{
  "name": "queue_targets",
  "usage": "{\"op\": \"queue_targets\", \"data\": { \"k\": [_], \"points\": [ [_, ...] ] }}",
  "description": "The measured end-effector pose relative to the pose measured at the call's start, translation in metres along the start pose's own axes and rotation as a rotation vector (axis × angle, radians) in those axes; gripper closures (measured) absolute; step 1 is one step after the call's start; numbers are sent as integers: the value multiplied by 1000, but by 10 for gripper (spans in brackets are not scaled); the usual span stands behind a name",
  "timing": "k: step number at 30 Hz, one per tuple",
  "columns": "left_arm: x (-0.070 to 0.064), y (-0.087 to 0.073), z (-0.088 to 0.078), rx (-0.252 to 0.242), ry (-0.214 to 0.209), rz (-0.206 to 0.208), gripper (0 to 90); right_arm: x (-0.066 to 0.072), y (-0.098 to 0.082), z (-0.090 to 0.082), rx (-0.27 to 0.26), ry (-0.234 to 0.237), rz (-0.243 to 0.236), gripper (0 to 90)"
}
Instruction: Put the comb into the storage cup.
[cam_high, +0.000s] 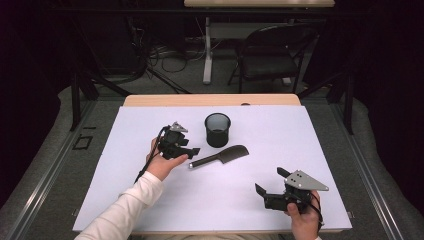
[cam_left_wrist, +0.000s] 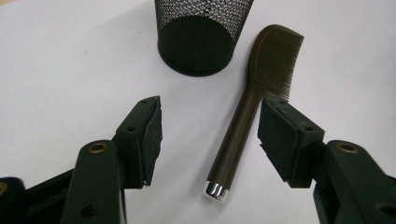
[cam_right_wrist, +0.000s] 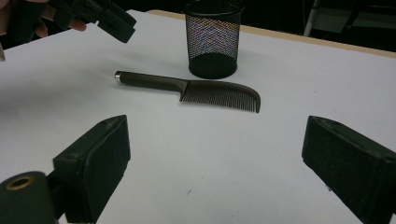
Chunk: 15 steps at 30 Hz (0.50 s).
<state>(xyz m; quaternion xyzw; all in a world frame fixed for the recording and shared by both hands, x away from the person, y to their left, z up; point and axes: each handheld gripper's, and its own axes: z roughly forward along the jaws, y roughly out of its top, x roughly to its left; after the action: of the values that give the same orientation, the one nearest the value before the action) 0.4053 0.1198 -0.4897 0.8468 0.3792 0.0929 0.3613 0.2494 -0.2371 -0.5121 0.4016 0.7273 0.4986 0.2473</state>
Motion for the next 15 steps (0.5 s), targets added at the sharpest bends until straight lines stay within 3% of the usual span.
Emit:
{"op": "queue_targets", "data": {
  "k": [10, 15],
  "points": [
    [-4, 3, -10, 4, -28, 33, 370, 0, 0, 0, 1, -1, 0, 77],
    [-6, 4, -12, 7, -54, 37, 277, 0, 0, 0, 2, 0, 0, 77]
  ]
}}
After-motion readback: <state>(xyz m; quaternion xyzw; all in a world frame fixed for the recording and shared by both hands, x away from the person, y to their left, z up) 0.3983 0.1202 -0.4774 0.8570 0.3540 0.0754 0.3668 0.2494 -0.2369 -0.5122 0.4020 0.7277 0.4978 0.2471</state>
